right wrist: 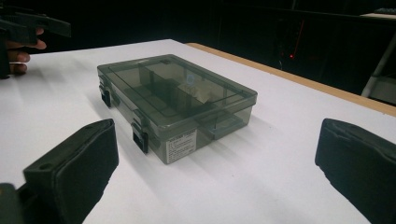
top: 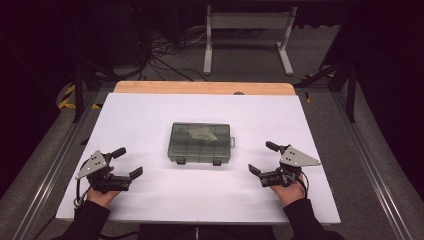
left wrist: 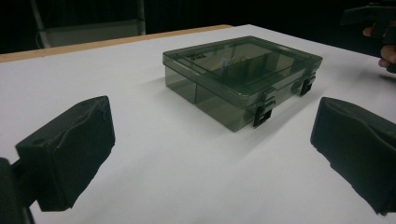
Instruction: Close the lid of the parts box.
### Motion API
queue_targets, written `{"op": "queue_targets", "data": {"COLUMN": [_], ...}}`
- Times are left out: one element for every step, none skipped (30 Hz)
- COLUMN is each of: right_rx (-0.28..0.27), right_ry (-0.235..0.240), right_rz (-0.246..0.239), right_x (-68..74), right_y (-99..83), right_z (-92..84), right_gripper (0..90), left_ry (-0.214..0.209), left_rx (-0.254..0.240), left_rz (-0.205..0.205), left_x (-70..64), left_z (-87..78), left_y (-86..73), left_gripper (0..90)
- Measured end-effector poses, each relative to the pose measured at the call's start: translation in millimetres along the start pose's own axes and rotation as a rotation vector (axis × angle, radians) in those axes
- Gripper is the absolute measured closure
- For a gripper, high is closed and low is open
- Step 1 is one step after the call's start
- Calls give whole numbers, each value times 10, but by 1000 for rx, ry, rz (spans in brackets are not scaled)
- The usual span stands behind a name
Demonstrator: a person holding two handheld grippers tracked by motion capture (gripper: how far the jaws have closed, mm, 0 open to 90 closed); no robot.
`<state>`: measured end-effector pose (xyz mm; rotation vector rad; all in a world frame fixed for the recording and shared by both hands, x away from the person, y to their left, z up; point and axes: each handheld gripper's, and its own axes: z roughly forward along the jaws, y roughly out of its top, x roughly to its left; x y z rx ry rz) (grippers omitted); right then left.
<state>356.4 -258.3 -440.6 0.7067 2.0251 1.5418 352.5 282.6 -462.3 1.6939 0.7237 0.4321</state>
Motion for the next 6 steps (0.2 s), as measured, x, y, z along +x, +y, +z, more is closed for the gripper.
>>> {"op": "queue_targets", "data": {"right_rx": [2,4,4,4,4,4], "right_ry": [-2,-2,-3,-3,-3,-3], "right_rz": [2,3,2,2,3,3], "right_x": [0,-1,-1,-1,-1,-1], "right_y": [-2,-2,-2,-2,-2,-2], "right_z": [3,3,2,2,4,4], "right_gripper": [1,1,1,1,1,1], "left_ry": [-3,2,6,6,8,8], "left_rx": [0,-3,-7,-7,-4,-4], "left_rz": [-2,0,1,1,7,7], "left_x": [2,5,5,5,0,0], "left_z": [0,-3,-7,-7,-5,-5], "left_y": [2,4,4,4,7,7], "left_gripper": [5,5,5,6,6,6]}}
